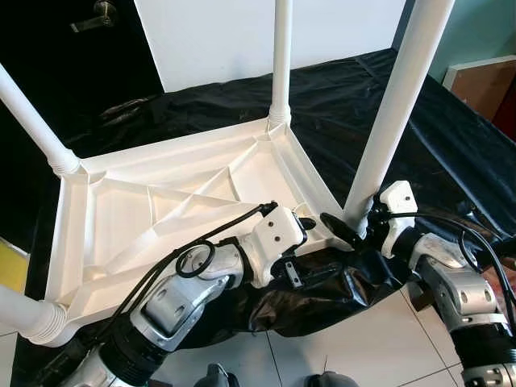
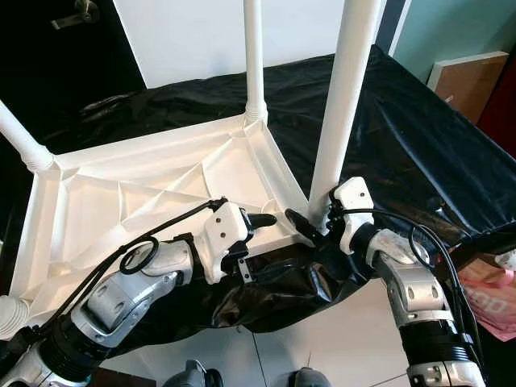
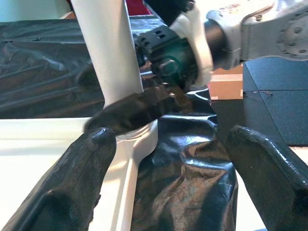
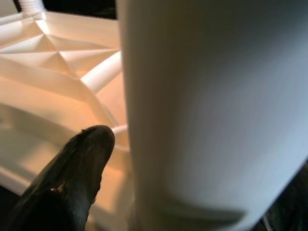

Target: Building children table

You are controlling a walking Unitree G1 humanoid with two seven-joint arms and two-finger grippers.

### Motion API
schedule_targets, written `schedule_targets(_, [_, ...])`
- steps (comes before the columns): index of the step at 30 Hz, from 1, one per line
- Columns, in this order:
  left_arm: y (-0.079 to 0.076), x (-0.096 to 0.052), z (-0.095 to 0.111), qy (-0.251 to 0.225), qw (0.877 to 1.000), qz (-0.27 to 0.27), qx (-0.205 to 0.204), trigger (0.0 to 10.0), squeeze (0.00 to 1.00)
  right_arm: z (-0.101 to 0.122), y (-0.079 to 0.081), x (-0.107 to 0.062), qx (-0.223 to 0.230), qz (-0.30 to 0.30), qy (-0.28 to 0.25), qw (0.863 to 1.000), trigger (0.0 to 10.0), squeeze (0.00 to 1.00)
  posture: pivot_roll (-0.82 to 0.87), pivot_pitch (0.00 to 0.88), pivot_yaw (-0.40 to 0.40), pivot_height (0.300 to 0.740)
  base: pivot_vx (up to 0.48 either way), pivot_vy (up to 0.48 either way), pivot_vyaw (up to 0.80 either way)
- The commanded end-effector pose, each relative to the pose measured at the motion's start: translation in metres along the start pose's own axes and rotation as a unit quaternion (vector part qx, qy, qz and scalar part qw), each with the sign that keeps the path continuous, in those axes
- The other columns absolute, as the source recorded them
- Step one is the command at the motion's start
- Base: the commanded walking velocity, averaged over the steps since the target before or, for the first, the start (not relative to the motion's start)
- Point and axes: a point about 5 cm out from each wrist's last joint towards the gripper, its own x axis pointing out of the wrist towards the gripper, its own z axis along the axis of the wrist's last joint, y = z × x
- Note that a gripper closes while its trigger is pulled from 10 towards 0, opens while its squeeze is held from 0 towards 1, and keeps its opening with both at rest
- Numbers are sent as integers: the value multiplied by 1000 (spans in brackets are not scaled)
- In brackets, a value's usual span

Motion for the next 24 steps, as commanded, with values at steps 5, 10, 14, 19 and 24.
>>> schedule_targets(5, [5,-2,2,-4,1000,12,6,10000,0,-7,-4,6,-13,2,16,1000,2314,0,-73,82,44,740,0,0,0])
schedule_targets(10, [5,-2,3,-4,1000,13,7,10000,0,-10,-9,6,-7,-9,20,1000,0,0,-71,84,44,740,0,0,0])
schedule_targets(14, [5,-2,3,-5,1000,13,7,10000,0,-15,-11,4,-1,-24,23,999,0,0,-72,85,45,740,0,0,0])
schedule_targets(19, [4,-2,3,-5,1000,12,6,10000,0,-19,-10,3,9,-38,23,999,4667,0,-75,88,49,740,0,0,0])
schedule_targets(24, [3,-2,3,-6,1000,9,5,10000,0,-22,-8,1,32,-80,19,996,10000,0,-78,92,54,740,0,0,0])
